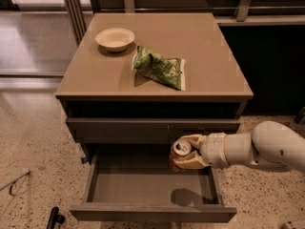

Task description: Pick coke can from middle drawer and place on counter

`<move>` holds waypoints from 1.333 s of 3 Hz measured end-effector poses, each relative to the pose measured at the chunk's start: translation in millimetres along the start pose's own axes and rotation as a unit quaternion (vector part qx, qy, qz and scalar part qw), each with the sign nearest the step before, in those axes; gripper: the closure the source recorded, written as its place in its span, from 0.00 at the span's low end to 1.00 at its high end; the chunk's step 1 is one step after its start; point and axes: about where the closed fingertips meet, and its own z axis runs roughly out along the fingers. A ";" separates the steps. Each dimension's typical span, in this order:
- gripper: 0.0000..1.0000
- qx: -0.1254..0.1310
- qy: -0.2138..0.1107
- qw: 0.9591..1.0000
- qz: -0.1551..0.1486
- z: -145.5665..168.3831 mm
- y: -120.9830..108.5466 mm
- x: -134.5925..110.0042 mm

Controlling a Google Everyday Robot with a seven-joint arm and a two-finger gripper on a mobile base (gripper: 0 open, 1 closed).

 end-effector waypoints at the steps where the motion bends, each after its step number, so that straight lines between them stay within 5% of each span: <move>1: 1.00 -0.002 -0.001 1.000 0.002 1.8 0.5 2.6; 2: 1.00 -0.005 -0.003 1.000 0.005 -10.9 -1.3 -14.0; 3: 1.00 0.000 -0.022 0.999 0.029 -61.8 -13.2 -69.1; 4: 1.00 -0.004 -0.059 0.997 0.040 -143.5 -27.5 -170.4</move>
Offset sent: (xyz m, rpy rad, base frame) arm -0.0026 -0.0080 0.0712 0.0292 0.0237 0.0017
